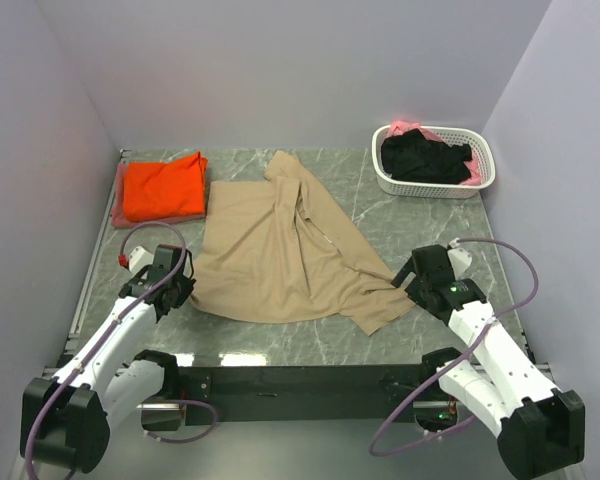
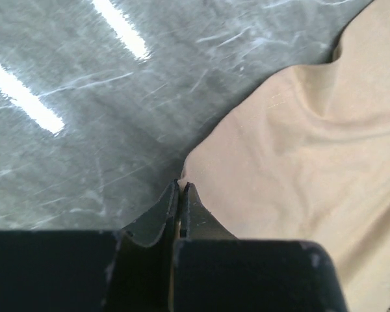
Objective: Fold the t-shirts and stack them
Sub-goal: Flatten the tshirt out
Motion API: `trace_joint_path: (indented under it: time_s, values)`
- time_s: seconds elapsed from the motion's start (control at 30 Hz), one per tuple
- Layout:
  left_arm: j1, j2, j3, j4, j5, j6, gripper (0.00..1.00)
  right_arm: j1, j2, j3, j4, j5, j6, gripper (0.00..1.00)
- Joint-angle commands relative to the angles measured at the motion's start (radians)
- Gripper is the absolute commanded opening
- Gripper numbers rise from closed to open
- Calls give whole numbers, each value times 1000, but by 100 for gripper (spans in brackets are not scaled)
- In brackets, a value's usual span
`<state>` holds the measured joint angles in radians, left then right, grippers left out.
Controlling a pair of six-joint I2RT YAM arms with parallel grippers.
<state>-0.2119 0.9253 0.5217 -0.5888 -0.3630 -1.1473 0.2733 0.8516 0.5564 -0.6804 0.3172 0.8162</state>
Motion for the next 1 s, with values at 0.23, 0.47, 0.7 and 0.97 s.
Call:
trace_joint_path:
  time_s: [0.23,0.47,0.7,0.97]
  values:
    - [-3,-20,41,-40,-34,-19,1,-181,38,-7,-4,-47,-1,93]
    - [-3,-68,24,-25,-34,-45,0,-212,208,0,90,-52,-40,71]
    - [-3,-79,31,-34,-28,-55,1,-212,305,-27,168,-128,-48,64]
    - [-3,-71,29,-46,-48,-68,1,-215,365,-39,203,-171,-57,51]
